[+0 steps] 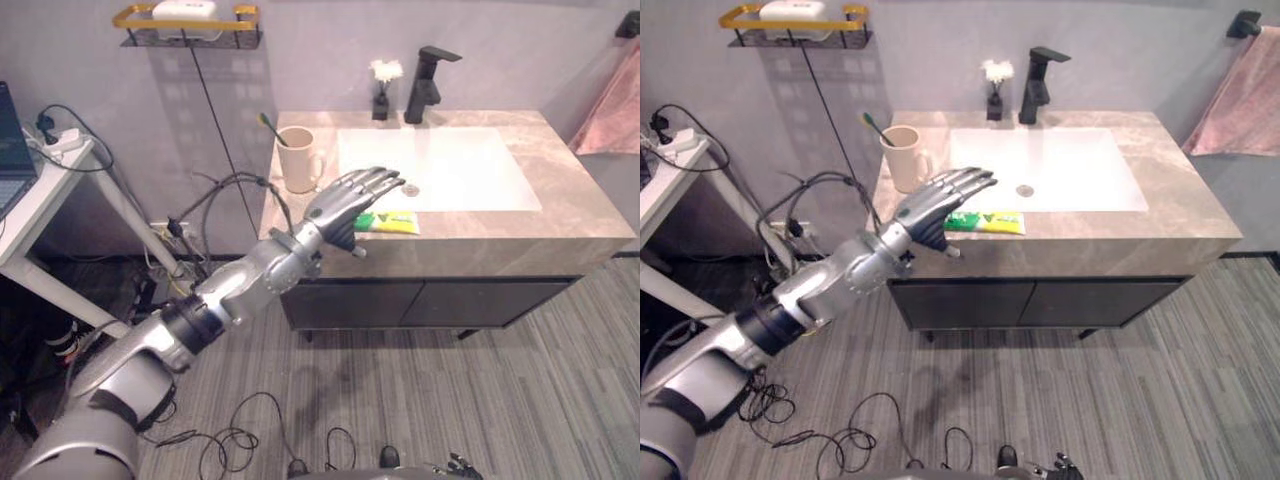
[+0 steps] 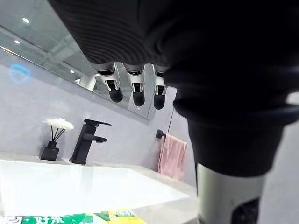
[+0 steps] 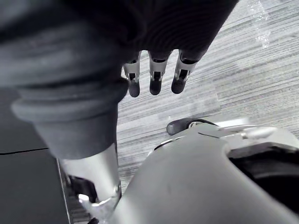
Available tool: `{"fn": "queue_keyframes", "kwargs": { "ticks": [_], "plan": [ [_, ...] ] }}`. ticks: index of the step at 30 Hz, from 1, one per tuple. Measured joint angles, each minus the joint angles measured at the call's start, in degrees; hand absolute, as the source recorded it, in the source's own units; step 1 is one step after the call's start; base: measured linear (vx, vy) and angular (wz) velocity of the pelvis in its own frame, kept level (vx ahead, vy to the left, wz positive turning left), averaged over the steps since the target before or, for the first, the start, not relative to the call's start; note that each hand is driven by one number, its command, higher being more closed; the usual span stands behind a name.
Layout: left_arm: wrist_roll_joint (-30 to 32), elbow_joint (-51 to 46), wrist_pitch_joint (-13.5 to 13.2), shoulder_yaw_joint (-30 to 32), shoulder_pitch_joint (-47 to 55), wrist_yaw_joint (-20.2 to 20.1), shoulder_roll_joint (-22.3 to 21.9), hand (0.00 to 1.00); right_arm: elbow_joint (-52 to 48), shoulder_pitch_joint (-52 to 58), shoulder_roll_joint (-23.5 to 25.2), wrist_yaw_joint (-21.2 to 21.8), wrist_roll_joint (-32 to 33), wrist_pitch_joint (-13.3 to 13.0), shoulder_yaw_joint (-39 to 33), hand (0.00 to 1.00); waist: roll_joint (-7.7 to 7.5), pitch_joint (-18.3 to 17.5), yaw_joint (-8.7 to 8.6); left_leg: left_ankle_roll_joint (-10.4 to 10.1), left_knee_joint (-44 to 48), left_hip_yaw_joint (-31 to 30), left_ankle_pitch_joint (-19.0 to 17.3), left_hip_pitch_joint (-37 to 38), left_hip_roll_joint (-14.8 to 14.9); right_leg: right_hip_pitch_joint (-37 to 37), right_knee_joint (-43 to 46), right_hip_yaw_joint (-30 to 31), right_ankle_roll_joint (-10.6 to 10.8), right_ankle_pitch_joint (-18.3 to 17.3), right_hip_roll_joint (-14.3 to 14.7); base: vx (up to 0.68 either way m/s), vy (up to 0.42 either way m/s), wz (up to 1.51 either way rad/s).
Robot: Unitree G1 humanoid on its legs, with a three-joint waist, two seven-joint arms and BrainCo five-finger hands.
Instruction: Organize washtable
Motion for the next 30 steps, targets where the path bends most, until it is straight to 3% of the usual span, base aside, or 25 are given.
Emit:
{"fn": "queue_keyframes", "kwargs": {
  "ticks": [6, 20, 30],
  "plan": [
    [0.0, 5.3, -0.9, -5.9, -4.0, -0.9, -0.3, 0.00, -0.4, 0.0, -0.3, -0.1, 0.0, -0.2, 0.1, 0.00, 0.66, 0.1, -0.39, 0.0, -0.1, -0.3, 0.0, -0.7, 0.1, -0.7, 0.0, 0.0, 0.0, 0.3, 0.1, 0.00, 0.000, 0.00],
    [-0.7, 17.6, -1.4, -11.9, -10.1, -4.1, -0.5, 0.00, -2.8, 0.3, 0.0, -0.7, 0.0, -0.2, 0.1, 0.00, 1.31, 0.0, -2.88, 0.2, 0.6, -0.5, 0.4, -2.8, -0.3, -2.2, -0.6, -0.8, 0.3, 2.1, -0.2, 0.00, 0.002, 0.01],
    [-3.8, 22.4, -1.4, -14.9, -16.1, -6.5, -1.7, 0.00, -4.5, 1.2, 0.0, -0.7, -0.1, -0.2, -0.4, 0.00, 2.97, 0.0, -3.06, 0.4, 0.6, -0.6, 0.9, -3.3, -0.3, -2.6, -0.8, -0.9, 0.3, 2.1, -0.1, 0.00, -0.001, 0.00]
  ]
}}
